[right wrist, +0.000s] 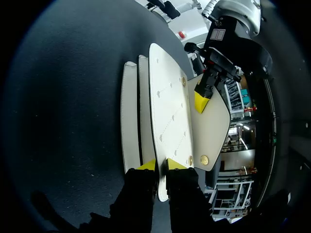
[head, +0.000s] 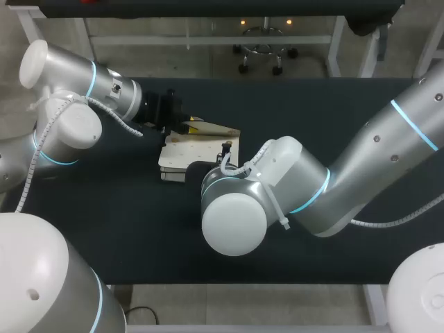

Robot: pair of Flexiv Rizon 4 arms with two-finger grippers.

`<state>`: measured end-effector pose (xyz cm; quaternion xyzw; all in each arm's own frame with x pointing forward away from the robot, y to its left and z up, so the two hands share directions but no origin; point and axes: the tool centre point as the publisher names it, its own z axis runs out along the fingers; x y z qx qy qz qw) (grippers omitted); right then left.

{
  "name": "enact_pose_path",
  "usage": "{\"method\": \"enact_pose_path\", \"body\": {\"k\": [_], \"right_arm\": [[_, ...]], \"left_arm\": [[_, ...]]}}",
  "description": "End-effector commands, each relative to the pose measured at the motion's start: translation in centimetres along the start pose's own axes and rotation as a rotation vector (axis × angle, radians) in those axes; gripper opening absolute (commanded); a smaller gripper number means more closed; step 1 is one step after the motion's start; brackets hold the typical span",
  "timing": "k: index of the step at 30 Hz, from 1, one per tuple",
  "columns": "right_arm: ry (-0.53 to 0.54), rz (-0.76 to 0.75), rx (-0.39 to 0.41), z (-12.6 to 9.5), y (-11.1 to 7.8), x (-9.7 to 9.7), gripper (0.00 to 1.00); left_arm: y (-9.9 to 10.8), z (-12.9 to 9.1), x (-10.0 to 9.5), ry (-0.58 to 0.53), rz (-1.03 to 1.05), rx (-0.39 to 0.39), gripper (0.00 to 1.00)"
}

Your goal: Pick up the bag, open it, inspect its contents, close it, and place it on the opposite side

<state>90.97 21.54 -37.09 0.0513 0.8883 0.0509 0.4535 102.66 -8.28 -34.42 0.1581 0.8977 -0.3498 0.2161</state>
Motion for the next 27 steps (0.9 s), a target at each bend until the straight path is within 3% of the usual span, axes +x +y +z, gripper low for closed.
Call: {"method": "enact_pose_path", "body": {"k": [1,4,13,27], "right_arm": [[-0.008,0.004,0.002,-0.1,0.2,0.1,0.06],[-0.011,0.005,0.001,-0.1,0.2,0.1,0.0],[-0.014,0.009,0.004,-0.1,0.1,0.2,0.0],[-0.014,0.009,0.004,-0.1,0.1,0.2,0.0]], "left_arm": [[0.0,-0.1,0.2,-0.002,0.0,0.004,0.0],[0.2,-0.1,0.3,-0.002,-0.003,0.004,0.0],[0.2,-0.3,1.0,-0.031,0.033,0.026,0.0],[-0.7,-0.2,4.2,-0.121,0.217,0.045,0.0]]}}
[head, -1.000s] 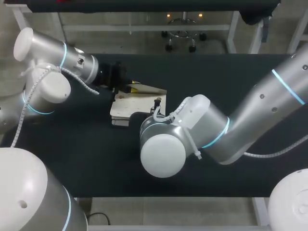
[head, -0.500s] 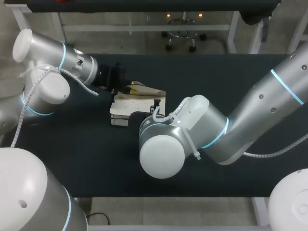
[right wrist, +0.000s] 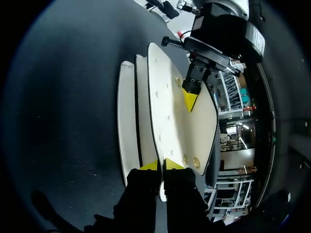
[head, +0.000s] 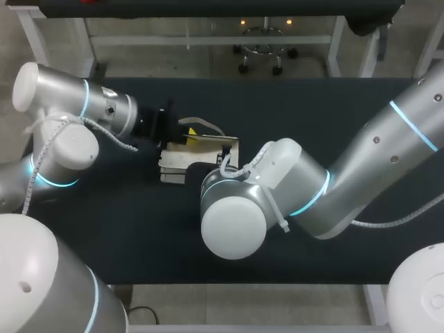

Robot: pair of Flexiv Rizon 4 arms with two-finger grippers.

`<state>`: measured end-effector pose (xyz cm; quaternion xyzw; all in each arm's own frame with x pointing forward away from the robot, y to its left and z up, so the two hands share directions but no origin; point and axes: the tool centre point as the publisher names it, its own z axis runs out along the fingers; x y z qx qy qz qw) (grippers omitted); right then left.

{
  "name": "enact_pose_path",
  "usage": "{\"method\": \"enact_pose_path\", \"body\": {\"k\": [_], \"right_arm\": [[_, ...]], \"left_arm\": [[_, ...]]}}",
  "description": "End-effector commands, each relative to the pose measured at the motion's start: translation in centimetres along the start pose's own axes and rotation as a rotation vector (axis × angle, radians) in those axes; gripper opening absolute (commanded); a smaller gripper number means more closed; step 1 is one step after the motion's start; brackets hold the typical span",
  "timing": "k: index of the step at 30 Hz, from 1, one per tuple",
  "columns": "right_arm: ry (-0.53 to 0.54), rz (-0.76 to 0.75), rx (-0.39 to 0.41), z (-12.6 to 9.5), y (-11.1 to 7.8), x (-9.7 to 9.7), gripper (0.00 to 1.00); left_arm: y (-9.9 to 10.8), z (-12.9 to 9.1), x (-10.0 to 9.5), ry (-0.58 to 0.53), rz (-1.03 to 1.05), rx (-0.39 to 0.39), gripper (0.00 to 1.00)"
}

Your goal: Pick up the bag, open it, inspect its contents, close it, and place it on the opposite side

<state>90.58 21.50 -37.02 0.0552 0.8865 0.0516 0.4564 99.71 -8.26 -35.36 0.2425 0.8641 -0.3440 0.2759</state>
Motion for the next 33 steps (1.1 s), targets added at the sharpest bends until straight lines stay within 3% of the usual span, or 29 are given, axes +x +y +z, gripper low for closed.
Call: {"method": "enact_pose_path", "body": {"k": [1,3,4,6,7,8,12,15,21,24,25,26,33], "right_arm": [[-0.007,0.002,0.002,0.2,0.1,0.0,0.0],[-0.007,0.002,0.002,0.2,0.1,0.0,0.0],[-0.007,0.002,0.002,0.2,0.1,0.0,0.0],[-0.007,0.002,0.002,0.2,0.1,0.0,0.0],[-0.007,0.002,0.002,0.2,0.1,0.0,0.0],[-0.007,0.002,0.002,0.2,0.1,0.0,0.0],[-0.007,0.002,0.002,0.2,0.1,0.0,0.0],[-0.007,0.002,0.002,0.2,0.1,0.0,0.0],[-0.007,0.002,0.002,0.2,0.1,0.0,0.0],[-0.007,0.002,0.002,0.2,0.1,0.0,0.0],[-0.007,0.002,0.002,0.2,0.1,0.0,0.0],[-0.007,0.002,0.002,0.2,0.1,0.0,0.0],[-0.007,0.002,0.002,0.2,0.1,0.0,0.0]], "left_arm": [[-0.2,0.0,1.2,-0.061,0.013,0.009,0.0],[-0.2,0.1,1.2,-0.059,-0.005,0.014,0.0],[-0.1,0.0,1.1,-0.053,-0.031,0.017,0.12],[-0.2,-0.3,0.6,-0.047,-0.073,0.019,0.78],[-0.4,-0.5,0.4,-0.044,-0.086,0.03,0.95],[-0.7,-0.8,0.1,-0.046,-0.093,0.032,1.0],[-1.5,-1.7,-0.5,-0.055,-0.085,0.033,0.95],[-1.6,-2.0,-1.0,-0.064,-0.07,0.034,0.78],[-1.6,-2.3,-1.3,-0.083,-0.064,0.039,0.73],[-1.3,-2.2,-1.4,-0.092,-0.071,0.035,0.36],[-1.1,-2.1,-1.4,-0.093,-0.072,0.034,0.07],[-1.0,-2.0,-1.4,-0.093,-0.073,0.034,0.0],[-0.9,-2.0,-1.0,-0.112,-0.058,0.032,0.0]]}}
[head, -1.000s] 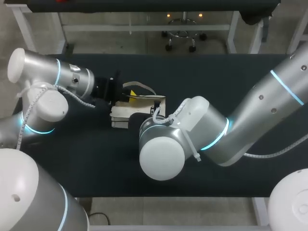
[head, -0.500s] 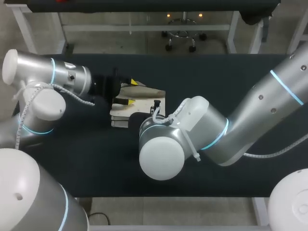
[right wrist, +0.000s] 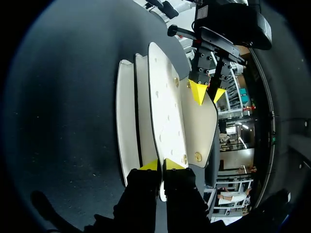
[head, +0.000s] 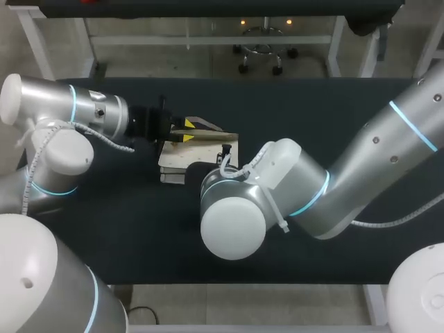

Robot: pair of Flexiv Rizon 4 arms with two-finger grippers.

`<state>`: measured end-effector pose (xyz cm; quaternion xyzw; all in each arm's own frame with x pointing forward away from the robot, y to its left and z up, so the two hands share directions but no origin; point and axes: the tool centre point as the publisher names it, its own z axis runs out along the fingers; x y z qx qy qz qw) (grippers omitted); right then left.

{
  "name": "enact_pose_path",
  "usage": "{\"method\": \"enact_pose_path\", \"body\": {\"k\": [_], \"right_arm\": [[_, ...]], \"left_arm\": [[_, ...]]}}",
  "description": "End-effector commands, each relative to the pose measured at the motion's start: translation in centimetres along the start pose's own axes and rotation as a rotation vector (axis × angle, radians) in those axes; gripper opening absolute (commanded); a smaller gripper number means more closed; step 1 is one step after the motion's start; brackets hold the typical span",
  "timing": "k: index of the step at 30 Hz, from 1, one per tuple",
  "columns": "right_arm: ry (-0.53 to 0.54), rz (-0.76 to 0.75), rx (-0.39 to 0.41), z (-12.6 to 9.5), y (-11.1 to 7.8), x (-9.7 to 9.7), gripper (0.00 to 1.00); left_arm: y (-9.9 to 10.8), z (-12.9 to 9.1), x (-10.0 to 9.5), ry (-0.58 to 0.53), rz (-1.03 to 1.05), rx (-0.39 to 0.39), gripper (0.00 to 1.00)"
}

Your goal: Pick up the bag, open it, inspect its contents, close it, and place it on the opposite side

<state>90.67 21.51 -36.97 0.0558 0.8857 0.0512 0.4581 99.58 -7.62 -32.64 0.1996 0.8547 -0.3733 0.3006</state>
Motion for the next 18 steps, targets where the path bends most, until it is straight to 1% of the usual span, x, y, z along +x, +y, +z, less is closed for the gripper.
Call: {"method": "enact_pose_path", "body": {"k": [1,6,9,11,18], "right_arm": [[-0.003,0.001,0.001,0.2,0.1,0.1,0.0],[-0.003,0.001,0.001,0.2,0.1,0.1,0.0],[-0.003,0.001,0.001,0.2,0.1,0.1,0.0],[-0.003,0.001,0.001,0.2,0.1,0.1,0.0],[-0.003,0.001,0.001,0.2,0.1,0.1,0.0]], "left_arm": [[0.0,0.0,0.6,-0.024,0.02,0.017,0.0],[-0.4,-0.5,1.8,-0.035,0.063,0.021,0.0],[-0.3,-0.3,2.8,-0.045,0.08,0.011,0.0],[-0.2,-0.2,3.4,-0.045,0.083,0.025,0.0],[0.1,0.2,4.6,-0.041,0.097,0.031,0.0]]}}
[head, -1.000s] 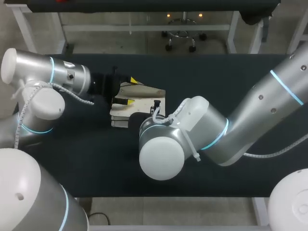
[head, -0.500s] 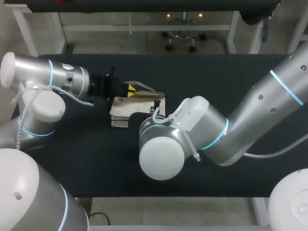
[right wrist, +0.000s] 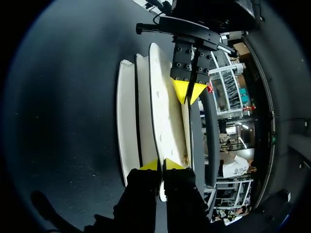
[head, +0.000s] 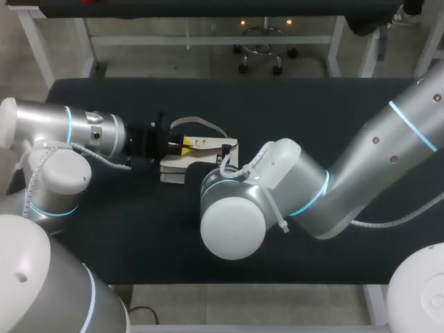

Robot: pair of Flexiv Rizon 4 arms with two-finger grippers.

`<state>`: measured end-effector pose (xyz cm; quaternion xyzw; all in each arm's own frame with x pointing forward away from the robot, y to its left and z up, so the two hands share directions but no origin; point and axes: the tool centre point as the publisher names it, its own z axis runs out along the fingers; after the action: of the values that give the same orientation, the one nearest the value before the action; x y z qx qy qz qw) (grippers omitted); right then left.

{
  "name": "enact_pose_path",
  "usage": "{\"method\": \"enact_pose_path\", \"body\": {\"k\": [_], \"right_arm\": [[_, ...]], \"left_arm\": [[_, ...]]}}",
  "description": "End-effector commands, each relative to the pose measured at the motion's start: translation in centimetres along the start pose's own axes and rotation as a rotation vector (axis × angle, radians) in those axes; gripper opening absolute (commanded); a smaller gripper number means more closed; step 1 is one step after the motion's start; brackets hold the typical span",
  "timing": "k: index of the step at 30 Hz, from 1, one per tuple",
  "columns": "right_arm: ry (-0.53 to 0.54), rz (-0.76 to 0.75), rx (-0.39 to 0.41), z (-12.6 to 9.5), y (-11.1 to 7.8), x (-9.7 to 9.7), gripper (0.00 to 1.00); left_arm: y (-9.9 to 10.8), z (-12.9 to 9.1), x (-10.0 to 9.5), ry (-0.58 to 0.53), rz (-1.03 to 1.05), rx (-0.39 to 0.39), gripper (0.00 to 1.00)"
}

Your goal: Pick up the bag, open it, inspect its contents, close it, and place it on the opposite side

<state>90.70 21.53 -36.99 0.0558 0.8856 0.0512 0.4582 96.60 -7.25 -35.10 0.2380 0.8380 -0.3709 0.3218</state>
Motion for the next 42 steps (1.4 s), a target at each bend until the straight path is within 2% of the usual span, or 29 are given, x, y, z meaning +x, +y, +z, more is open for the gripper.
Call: {"method": "enact_pose_path", "body": {"k": [1,8,15,17,18,23,25,32,42], "right_arm": [[-0.003,0.001,0.001,0.1,0.1,0.1,0.0],[-0.003,0.001,0.001,0.1,0.1,0.1,0.0],[-0.003,0.001,0.001,0.1,0.1,0.1,0.0],[-0.003,0.001,0.001,0.1,0.1,0.1,0.0],[-0.003,0.001,0.001,0.1,0.1,0.1,0.0],[-0.003,0.001,0.001,0.1,0.1,0.1,0.0],[-0.003,0.001,0.001,0.1,0.1,0.1,0.0],[-0.003,0.001,0.001,0.1,0.1,0.1,0.0],[-0.003,0.001,0.001,0.1,0.1,0.1,0.0]], "left_arm": [[0.3,0.2,0.8,-0.026,0.011,0.005,0.0],[0.3,0.1,1.8,-0.018,0.051,0.012,0.0],[0.0,-0.2,1.1,-0.004,0.039,0.008,0.0],[-0.1,-0.3,0.7,-0.005,0.038,0.006,0.32],[-0.1,-0.3,0.5,-0.006,0.037,0.003,0.33],[-0.3,-0.4,-0.2,0.006,0.041,-0.009,0.22],[-0.4,-0.3,-0.3,0.013,0.041,-0.01,0.0],[-0.3,0.2,-0.6,0.064,0.044,-0.054,0.0],[0.1,0.3,0.4,0.11,0.015,-0.075,0.0]]}}
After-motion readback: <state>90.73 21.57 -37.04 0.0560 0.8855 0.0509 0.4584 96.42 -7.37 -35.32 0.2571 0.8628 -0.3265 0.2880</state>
